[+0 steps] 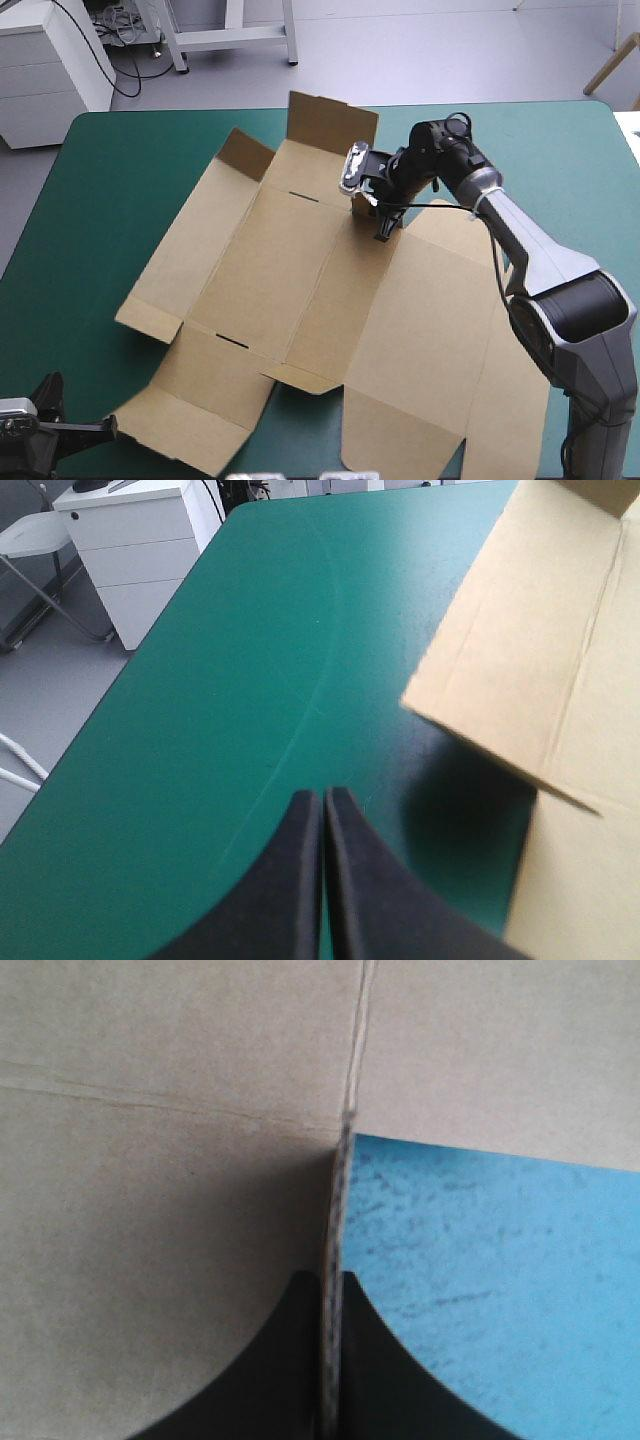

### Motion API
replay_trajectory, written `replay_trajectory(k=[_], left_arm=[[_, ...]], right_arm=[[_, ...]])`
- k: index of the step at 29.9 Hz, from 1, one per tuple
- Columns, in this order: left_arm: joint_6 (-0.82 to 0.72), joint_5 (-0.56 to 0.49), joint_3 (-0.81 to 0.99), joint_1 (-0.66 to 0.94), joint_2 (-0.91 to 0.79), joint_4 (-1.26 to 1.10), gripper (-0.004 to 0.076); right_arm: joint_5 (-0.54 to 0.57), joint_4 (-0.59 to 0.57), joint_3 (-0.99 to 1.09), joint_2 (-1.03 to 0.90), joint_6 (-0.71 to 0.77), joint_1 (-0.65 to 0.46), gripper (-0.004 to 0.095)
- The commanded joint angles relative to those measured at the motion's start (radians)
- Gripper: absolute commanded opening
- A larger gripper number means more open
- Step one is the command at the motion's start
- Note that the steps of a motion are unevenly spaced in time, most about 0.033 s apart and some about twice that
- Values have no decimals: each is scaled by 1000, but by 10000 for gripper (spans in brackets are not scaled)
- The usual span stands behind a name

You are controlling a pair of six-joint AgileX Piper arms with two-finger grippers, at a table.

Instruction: Fold the box

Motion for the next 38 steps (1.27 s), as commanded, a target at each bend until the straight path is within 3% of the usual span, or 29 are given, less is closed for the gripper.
replay_trajectory(k=[1, 11, 25, 29, 35, 38], left_arm=[[-2, -75, -20, -5, -6, 0, -10], [-2, -75, -20, -5, -6, 0, -10], [-2, -75, -20, -5, -6, 0, -10], [-2, -75, -20, -5, -6, 0, -10], [-17, -75, -20, -5, -6, 0, -10], [-26, -75, -20, -5, -6, 3, -10]], right_arm=[[-31, -60, -78, -16, -117, 40, -20], [-159, -76, -92, 53, -191, 106, -20], [-180, -76, -92, 59, -274, 143, 9], [-182, -76, -92, 59, -274, 145, 182], [-191, -76, -111, 51, -212, 145, 692], [-145, -78, -160, 30, -104, 145, 787]])
